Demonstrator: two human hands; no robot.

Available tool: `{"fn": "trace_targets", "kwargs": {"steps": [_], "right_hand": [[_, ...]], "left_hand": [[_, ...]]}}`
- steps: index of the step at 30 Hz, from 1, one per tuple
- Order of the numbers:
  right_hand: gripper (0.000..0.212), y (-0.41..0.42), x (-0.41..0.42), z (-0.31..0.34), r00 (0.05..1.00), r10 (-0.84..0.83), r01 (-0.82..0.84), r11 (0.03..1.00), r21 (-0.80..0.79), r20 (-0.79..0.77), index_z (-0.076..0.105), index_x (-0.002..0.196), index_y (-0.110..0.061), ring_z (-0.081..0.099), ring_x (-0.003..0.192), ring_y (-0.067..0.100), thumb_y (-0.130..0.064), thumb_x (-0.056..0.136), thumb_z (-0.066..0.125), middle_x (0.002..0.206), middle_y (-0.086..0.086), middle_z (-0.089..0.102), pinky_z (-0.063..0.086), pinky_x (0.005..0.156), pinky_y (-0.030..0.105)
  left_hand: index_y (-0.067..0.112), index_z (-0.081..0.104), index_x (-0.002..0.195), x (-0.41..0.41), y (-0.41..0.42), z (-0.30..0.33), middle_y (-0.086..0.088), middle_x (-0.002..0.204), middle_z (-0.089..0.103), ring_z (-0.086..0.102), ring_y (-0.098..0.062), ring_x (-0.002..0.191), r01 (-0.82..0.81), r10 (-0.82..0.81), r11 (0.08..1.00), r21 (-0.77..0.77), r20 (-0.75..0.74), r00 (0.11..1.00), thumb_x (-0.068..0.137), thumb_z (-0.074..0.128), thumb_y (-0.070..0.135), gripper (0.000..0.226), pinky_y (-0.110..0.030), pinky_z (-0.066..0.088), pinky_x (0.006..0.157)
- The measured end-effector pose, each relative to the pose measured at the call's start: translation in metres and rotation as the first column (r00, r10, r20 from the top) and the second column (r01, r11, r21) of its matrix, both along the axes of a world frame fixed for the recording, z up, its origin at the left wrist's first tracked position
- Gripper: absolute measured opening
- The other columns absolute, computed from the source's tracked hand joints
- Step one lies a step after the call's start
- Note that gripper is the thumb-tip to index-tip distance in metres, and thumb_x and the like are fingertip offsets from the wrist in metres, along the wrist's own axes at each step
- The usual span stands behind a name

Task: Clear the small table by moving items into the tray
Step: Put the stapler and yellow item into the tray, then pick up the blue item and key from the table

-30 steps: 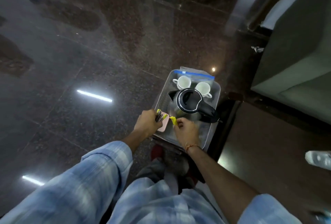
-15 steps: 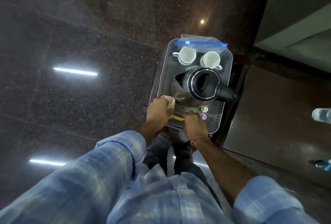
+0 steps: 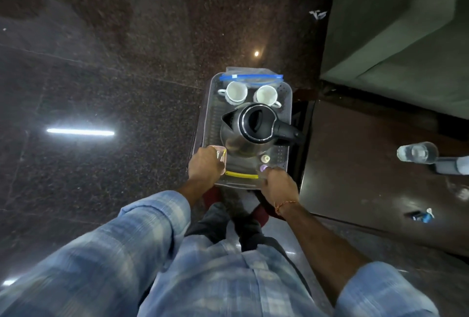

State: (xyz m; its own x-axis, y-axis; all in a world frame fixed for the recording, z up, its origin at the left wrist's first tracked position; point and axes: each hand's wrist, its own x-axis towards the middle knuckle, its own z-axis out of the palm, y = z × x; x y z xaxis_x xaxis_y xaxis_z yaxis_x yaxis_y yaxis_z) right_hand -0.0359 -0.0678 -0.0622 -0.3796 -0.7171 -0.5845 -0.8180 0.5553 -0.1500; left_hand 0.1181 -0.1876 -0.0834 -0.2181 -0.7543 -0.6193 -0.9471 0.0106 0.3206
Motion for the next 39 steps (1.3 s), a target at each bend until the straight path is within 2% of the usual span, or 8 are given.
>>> {"fn": "trace_targets", "kwargs": {"steps": [7, 12, 15, 20, 23, 28, 33, 39], "right_hand": [[0.023, 0.044, -0.025, 0.034, 0.984, -0.179, 0.177, 0.98, -0.09, -0.02, 0.065, 0.103, -0.009, 0.064, 0.096, 0.032, -0.019, 0.092, 0.047, 0.105, 0.014, 0.065, 0.053, 0.076, 0.036], [0.022, 0.097, -0.064, 0.055, 0.927, -0.375, 0.368, 0.915, -0.167, -0.01, 0.067, 0.103, -0.012, 0.066, 0.092, 0.029, -0.018, 0.091, 0.05, 0.1, 0.011, 0.07, 0.057, 0.077, 0.036], [0.022, 0.143, -0.094, 0.065, 0.879, -0.475, 0.46, 0.868, -0.188, -0.04, 0.069, 0.105, -0.015, 0.07, 0.089, 0.028, -0.02, 0.093, 0.05, 0.096, 0.01, 0.073, 0.058, 0.075, 0.033], [0.024, 0.24, -0.146, 0.082, 0.738, -0.674, 0.638, 0.71, -0.298, -0.026, 0.071, 0.096, -0.009, 0.069, 0.09, 0.035, -0.021, 0.089, 0.052, 0.092, 0.018, 0.073, 0.054, 0.074, 0.033], [0.027, 0.305, -0.177, 0.091, 0.682, -0.731, 0.685, 0.64, -0.348, -0.001, 0.072, 0.098, -0.006, 0.069, 0.092, 0.035, -0.02, 0.088, 0.051, 0.093, 0.02, 0.072, 0.054, 0.077, 0.035], [0.013, 0.404, -0.221, 0.106, 0.545, -0.834, 0.758, 0.446, -0.476, 0.086, 0.068, 0.079, -0.007, 0.064, 0.072, 0.031, -0.014, 0.082, 0.058, 0.072, 0.013, 0.065, 0.042, 0.062, 0.027], [0.016, 0.468, -0.253, 0.114, 0.393, -0.9, 0.814, 0.247, -0.525, 0.187, 0.071, 0.087, -0.01, 0.067, 0.081, 0.029, -0.012, 0.082, 0.056, 0.081, 0.012, 0.07, 0.053, 0.076, 0.031], [0.025, 0.492, -0.286, 0.109, 0.359, -0.908, 0.838, 0.212, -0.502, 0.217, 0.072, 0.102, -0.01, 0.068, 0.091, 0.03, -0.011, 0.086, 0.053, 0.096, 0.014, 0.071, 0.054, 0.084, 0.031]], "left_hand": [[0.01, 0.064, 0.105, -0.027, 0.031, 0.023, -0.014, 0.111, 0.063, 0.062, -0.036, 0.106, 0.196, -0.197, 0.977, -0.088, -0.009, 0.98, 0.078, 0.067, 0.035, 0.037, -0.039, 0.05, 0.082], [0.003, 0.064, 0.105, -0.083, 0.068, 0.045, -0.021, 0.108, 0.066, 0.064, -0.04, 0.102, 0.383, -0.393, 0.912, -0.149, -0.046, 0.918, 0.084, 0.065, 0.048, 0.05, -0.04, 0.05, 0.081], [0.005, 0.065, 0.101, -0.124, 0.099, 0.06, -0.02, 0.106, 0.065, 0.064, -0.04, 0.101, 0.487, -0.51, 0.854, -0.183, -0.101, 0.854, 0.087, 0.061, 0.045, 0.042, -0.041, 0.052, 0.08], [0.01, 0.068, 0.081, -0.196, 0.173, 0.082, -0.012, 0.086, 0.069, 0.067, -0.035, 0.085, 0.631, -0.65, 0.759, -0.16, -0.14, 0.747, 0.086, 0.058, 0.038, 0.03, -0.037, 0.056, 0.073], [0.01, 0.069, 0.085, -0.236, 0.232, 0.093, -0.012, 0.089, 0.071, 0.068, -0.035, 0.089, 0.708, -0.727, 0.686, -0.168, -0.118, 0.677, 0.085, 0.058, 0.037, 0.029, -0.034, 0.054, 0.073], [0.012, 0.07, 0.094, -0.298, 0.321, 0.115, -0.012, 0.097, 0.071, 0.067, -0.035, 0.095, 0.801, -0.827, 0.56, -0.211, -0.075, 0.558, 0.084, 0.057, 0.036, 0.029, -0.035, 0.053, 0.079], [0.013, 0.071, 0.091, -0.349, 0.379, 0.129, -0.012, 0.096, 0.072, 0.067, -0.035, 0.095, 0.869, -0.894, 0.447, -0.212, -0.061, 0.444, 0.082, 0.055, 0.033, 0.027, -0.035, 0.053, 0.081], [0.014, 0.071, 0.088, -0.394, 0.407, 0.122, -0.007, 0.087, 0.072, 0.07, -0.03, 0.085, 0.898, -0.919, 0.393, -0.196, -0.06, 0.389, 0.08, 0.053, 0.029, 0.025, -0.03, 0.05, 0.07]]}}
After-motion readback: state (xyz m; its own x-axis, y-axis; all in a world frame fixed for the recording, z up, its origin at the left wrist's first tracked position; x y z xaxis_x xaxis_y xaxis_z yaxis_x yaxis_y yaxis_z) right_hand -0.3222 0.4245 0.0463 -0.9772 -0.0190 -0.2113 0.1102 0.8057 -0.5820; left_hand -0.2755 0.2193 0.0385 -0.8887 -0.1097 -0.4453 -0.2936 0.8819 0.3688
